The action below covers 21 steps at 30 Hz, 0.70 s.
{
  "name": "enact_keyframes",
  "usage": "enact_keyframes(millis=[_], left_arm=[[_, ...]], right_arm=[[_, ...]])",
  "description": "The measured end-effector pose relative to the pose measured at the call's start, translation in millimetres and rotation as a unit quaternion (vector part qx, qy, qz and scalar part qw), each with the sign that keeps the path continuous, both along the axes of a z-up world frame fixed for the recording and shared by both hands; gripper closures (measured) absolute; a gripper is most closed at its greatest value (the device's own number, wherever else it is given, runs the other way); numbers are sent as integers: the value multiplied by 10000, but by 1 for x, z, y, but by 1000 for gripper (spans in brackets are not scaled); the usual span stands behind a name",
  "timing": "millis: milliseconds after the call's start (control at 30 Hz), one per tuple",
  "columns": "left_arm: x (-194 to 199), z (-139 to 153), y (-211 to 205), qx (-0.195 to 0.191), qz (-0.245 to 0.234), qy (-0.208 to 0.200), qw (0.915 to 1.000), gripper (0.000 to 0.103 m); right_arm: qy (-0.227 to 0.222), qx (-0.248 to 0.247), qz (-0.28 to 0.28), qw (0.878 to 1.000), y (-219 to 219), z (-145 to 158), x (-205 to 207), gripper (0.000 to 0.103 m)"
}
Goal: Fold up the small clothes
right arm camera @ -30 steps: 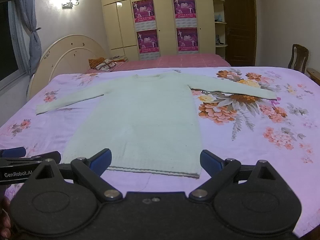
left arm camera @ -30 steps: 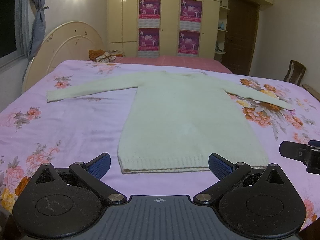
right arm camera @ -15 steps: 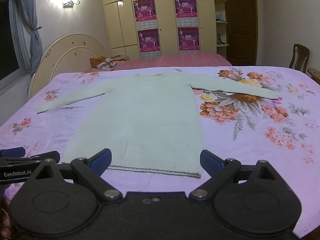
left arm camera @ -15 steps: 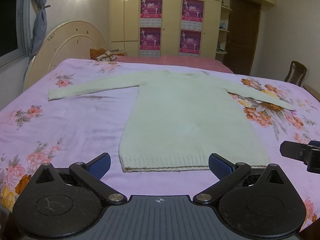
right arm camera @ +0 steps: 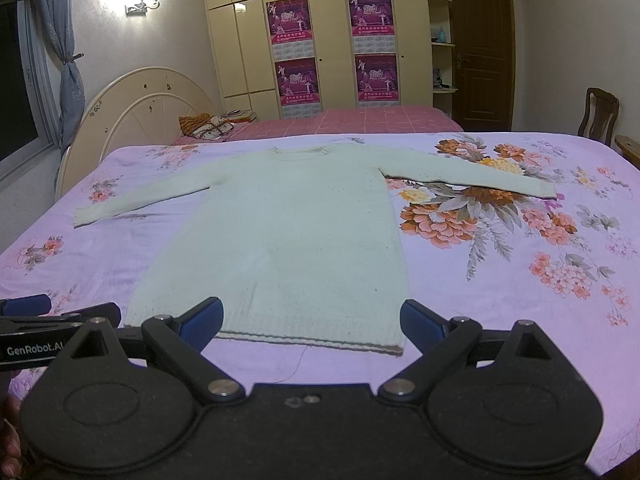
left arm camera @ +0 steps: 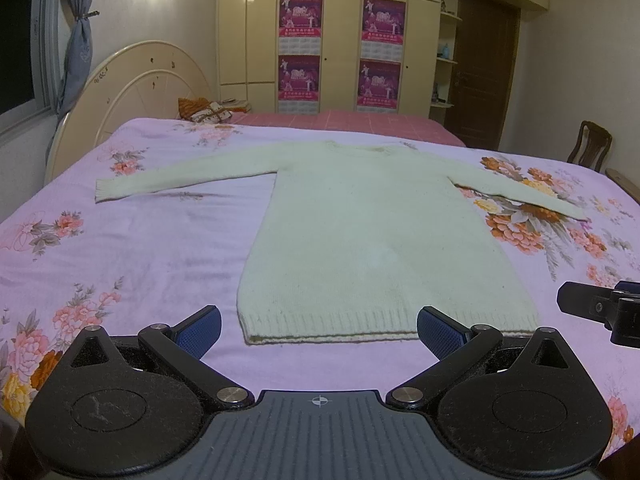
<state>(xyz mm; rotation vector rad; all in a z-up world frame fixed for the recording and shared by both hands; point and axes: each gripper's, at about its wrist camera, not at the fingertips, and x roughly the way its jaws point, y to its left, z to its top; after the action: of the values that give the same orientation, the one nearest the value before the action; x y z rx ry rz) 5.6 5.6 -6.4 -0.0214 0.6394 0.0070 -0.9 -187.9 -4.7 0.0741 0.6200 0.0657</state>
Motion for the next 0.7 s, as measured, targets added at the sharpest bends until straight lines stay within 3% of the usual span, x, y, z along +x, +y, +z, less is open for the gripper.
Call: enact_keyframes(millis=[567,700], left_arm=[[12,-3,-5,8,-115,76,9999,0],[30,-1,-6,29,-357,-153,9992,0]], right_arm=[[47,-22,-13,10000,-2,-2,1,8],[115,91,-195,9997,-16,-3,11,8]])
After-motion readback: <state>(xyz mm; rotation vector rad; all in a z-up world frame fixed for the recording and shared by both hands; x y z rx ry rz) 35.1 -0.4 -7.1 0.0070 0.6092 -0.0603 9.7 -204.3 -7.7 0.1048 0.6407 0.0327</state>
